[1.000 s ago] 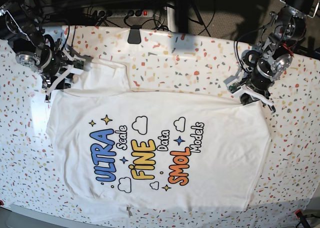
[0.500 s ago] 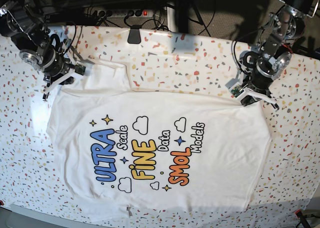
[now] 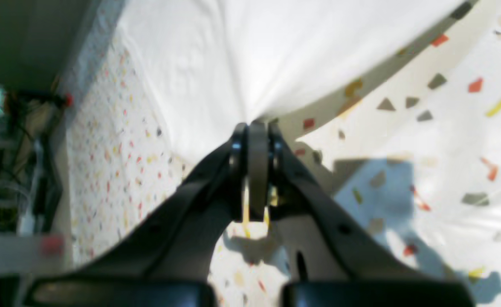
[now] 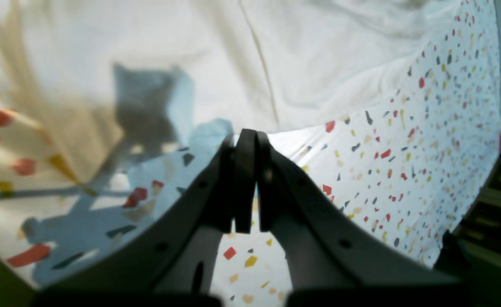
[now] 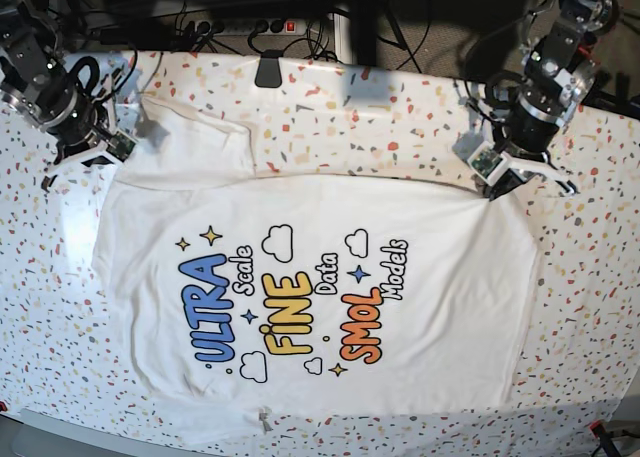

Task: Fold the T-shirt properly
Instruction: 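Pull the shoulder edges away from the hem with both grippers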

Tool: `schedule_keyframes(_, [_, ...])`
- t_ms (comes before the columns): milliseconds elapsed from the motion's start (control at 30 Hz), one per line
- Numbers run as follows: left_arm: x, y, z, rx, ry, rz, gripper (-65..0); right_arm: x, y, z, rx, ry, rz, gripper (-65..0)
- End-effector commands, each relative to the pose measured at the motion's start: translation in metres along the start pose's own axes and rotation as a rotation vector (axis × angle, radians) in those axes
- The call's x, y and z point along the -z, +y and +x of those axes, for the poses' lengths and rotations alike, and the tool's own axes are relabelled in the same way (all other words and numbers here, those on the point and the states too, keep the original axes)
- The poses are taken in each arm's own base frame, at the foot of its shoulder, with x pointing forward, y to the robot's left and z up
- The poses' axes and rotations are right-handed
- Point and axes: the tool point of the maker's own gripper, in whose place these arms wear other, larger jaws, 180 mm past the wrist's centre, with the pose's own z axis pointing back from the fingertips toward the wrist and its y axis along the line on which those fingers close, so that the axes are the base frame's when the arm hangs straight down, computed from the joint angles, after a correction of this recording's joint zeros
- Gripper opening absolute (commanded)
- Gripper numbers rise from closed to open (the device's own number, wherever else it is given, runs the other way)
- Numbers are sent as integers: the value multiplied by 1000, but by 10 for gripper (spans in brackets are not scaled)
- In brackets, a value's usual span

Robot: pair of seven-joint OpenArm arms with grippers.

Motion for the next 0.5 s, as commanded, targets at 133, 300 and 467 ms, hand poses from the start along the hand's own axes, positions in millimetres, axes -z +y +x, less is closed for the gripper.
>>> schedule_keyframes(133, [-15, 24, 15, -8, -96, 74, -650, -21, -16, -6, -18, 20, -48, -650])
schedule_keyframes(300, [-16, 23, 17, -8, -108, 72, -650, -22, -7, -22, -86, 105, 7, -650])
schedule_keyframes(467, [-16, 23, 18, -9, -115, 71, -650, -21, 3, -10, -127, 30, 58, -307])
